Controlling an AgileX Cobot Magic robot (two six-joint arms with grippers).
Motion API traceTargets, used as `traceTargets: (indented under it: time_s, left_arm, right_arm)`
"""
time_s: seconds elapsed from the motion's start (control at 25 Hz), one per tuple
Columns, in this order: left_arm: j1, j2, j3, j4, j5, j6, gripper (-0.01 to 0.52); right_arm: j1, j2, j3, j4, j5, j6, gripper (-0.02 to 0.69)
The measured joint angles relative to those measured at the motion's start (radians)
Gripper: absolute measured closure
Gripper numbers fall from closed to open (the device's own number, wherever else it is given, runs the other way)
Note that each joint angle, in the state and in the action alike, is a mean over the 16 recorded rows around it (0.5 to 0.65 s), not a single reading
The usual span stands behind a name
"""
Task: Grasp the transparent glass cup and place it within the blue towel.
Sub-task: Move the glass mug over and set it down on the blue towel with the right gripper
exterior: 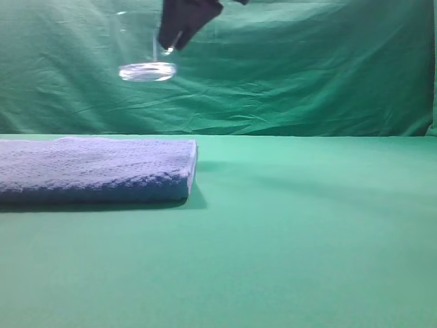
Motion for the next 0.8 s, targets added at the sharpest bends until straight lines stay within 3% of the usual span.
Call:
traceTargets:
  time_s: [0.4, 0.8]
  left_arm:
    - [0.000, 0.000, 0.000, 0.000, 0.000, 0.000, 0.514]
    - [0.000, 0.000, 0.000, 0.000, 0.000, 0.000, 0.514]
  right_arm:
    - [0.102, 0.128, -0.051, 0.027, -0.047, -0.053, 0.540]
    - [0.095, 0.121, -0.063, 0.042, 0.016, -0.054, 0.309]
